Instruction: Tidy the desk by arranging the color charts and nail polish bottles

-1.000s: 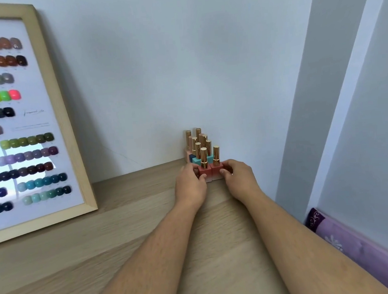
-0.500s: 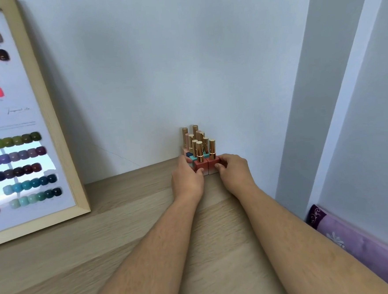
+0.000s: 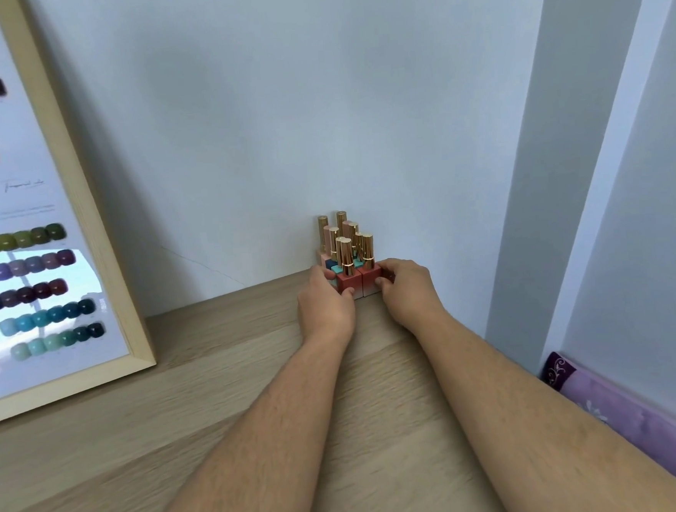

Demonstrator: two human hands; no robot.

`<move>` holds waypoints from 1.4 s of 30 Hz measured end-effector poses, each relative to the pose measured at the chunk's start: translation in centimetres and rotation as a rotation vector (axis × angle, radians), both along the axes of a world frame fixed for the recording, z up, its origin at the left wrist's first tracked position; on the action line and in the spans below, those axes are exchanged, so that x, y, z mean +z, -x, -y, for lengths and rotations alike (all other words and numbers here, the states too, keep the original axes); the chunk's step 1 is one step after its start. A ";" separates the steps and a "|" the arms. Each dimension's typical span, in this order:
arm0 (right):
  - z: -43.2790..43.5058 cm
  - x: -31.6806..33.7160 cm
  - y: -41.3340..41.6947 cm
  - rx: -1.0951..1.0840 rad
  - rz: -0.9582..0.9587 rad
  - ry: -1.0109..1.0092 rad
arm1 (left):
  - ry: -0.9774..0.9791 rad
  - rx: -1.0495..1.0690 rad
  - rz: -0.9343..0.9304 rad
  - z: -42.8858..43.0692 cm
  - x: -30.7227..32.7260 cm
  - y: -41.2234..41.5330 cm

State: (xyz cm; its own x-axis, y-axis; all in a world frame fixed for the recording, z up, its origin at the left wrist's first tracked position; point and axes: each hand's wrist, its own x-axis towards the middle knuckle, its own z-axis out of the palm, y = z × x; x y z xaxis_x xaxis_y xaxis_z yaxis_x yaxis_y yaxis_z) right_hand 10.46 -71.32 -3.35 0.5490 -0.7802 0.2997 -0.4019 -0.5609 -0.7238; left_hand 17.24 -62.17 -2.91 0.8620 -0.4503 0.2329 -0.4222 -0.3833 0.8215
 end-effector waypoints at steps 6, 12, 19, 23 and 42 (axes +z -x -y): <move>0.0 0.0 0.0 -0.010 0.039 -0.031 | 0.009 0.017 -0.007 0.1 0.1 -0.2; 0.2 0.0 -0.2 -0.002 0.035 -0.028 | 0.013 0.026 -0.007 0.4 0.0 -0.5; 0.6 0.0 -0.5 0.007 0.045 -0.022 | 0.027 0.031 -0.003 0.8 -0.2 -0.9; 0.8 0.0 -0.8 0.005 0.036 -0.017 | 0.033 0.037 -0.001 1.0 -0.3 -1.2; -3.6 -0.3 3.4 0.021 0.132 0.032 | 0.122 -0.049 -0.067 -4.2 -0.4 0.6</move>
State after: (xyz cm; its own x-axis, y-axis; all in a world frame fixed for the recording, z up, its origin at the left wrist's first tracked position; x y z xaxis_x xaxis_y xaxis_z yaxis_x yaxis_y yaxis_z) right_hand 7.05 -67.72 -3.67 0.5193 -0.7579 0.3948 -0.2919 -0.5915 -0.7516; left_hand 16.61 -58.01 -3.28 0.8548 -0.4645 0.2313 -0.3811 -0.2594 0.8874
